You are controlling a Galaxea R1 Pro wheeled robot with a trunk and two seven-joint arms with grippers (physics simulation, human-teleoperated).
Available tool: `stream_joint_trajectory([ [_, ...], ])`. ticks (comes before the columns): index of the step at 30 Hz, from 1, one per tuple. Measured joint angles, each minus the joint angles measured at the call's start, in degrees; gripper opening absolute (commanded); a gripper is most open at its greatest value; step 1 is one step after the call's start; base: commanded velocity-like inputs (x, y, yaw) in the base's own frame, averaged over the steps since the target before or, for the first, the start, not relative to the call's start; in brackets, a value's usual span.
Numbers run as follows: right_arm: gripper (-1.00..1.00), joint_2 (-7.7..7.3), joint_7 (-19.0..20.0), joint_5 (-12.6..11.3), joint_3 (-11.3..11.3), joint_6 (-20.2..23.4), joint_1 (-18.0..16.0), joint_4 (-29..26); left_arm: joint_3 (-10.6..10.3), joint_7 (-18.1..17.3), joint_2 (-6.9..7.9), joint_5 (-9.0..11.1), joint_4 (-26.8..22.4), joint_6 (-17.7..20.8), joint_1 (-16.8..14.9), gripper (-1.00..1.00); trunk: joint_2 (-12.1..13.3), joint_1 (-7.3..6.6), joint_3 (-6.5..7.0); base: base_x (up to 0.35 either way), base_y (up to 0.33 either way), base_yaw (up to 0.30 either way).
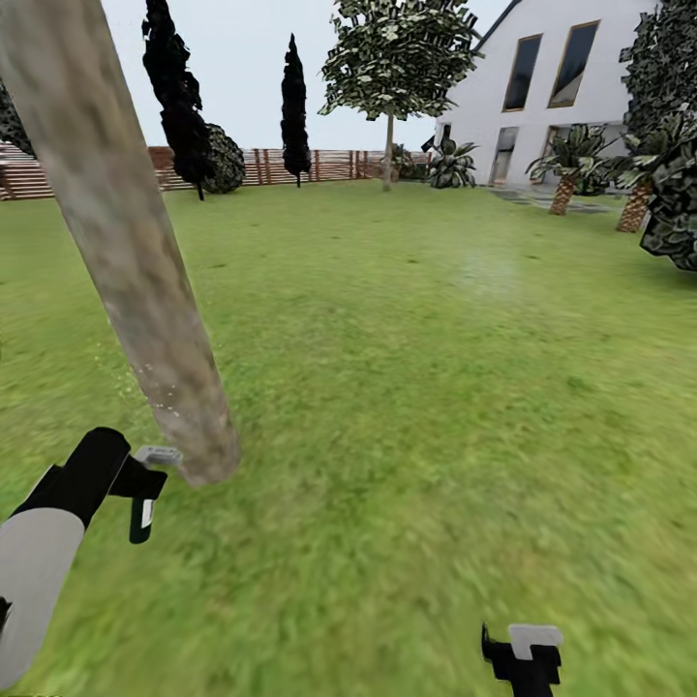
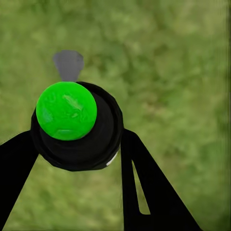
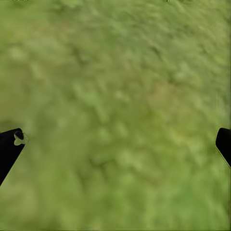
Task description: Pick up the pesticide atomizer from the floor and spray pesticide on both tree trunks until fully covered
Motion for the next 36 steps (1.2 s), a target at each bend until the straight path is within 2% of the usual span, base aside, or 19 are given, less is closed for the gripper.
stream_joint_trajectory([
  [2, 1.00, 0.00, 0.0, 0.0, 0.0, 0.0, 0.0, 0.0, 0.4, 0.2, 0.07, -0.1, 0.4, 0.0, 0.1, -1.00, 0.0, 0.00, 0.00, 0.166, -0.250, 0.255],
  [4, 1.00, 0.00, 0.0, 0.0, 0.0, 0.0, 0.0, 0.0, 2.1, 1.8, 0.07, -0.3, 0.8, -0.2, 0.2, -1.00, 0.0, -0.01, 0.00, 0.208, -0.221, 0.271],
  [7, 1.00, 0.00, 0.0, 0.0, 0.0, 0.0, 0.0, 0.0, 3.1, 3.7, -0.03, 0.0, 1.4, -0.2, 0.3, -1.00, 0.0, -0.01, 0.00, 0.230, -0.202, 0.275],
  [10, 1.00, 0.00, 0.1, 0.0, 0.0, 0.0, 0.0, 0.0, 3.2, 4.0, -1.14, 0.3, 2.5, -0.4, 0.6, -1.00, 0.0, -0.01, 0.00, 0.238, -0.191, 0.080],
  [17, 1.00, 0.01, 0.1, 0.0, 0.0, 0.0, 0.0, 0.0, 3.2, 4.0, -1.37, 0.1, 2.7, -0.6, 0.9, -1.00, 0.0, 0.00, 0.00, 0.207, -0.181, 0.011],
  [19, 1.00, 0.04, 0.1, 0.0, 0.0, 0.0, 0.0, 0.0, 3.2, 4.0, -1.47, 0.1, 4.4, -0.6, 0.9, -1.00, 0.0, 0.01, -0.01, 0.029, -0.038, 0.180],
  [24, 1.00, 0.04, 0.1, 0.0, 0.0, 0.0, 0.0, 0.0, 3.2, 4.2, -1.42, -0.2, 7.2, -4.6, 1.2, -1.00, 0.0, 0.01, 0.00, 0.004, -0.005, 0.264],
  [25, 1.00, 0.02, 0.1, 0.0, 0.0, 0.0, 0.0, 0.0, 3.3, 4.9, -1.47, -0.3, 7.2, -5.0, 1.7, -1.00, 0.0, 0.02, 0.00, 0.000, 0.000, 0.277],
  [27, 1.00, 0.01, 0.1, 0.0, 0.0, 0.0, 0.0, 0.0, 3.4, 8.8, -1.97, 0.0, 7.3, -5.2, 2.2, -1.00, 0.0, 0.01, 0.00, 0.000, 0.000, 0.277],
  [30, 1.00, 0.00, 0.1, 0.0, 0.0, 0.0, 0.0, 0.0, 3.5, 11.6, -4.15, 0.3, 7.6, -5.6, 2.5, -1.00, 0.0, 0.02, 0.00, 0.011, -0.096, 0.180],
  [34, 1.00, 0.00, 0.1, 0.0, 0.0, 0.0, 0.0, 0.0, 3.5, 14.9, -5.07, 0.2, 8.2, -10.2, 4.5, -1.00, 0.0, 0.00, 0.00, 0.127, -0.229, 0.026],
  [36, 1.00, 0.00, 0.1, 0.0, 0.0, 0.0, 0.0, 0.0, 3.5, 16.5, -5.61, 0.5, 8.6, -11.2, 4.9, -1.00, 0.0, 0.00, 0.00, 0.174, -0.233, 0.003],
])
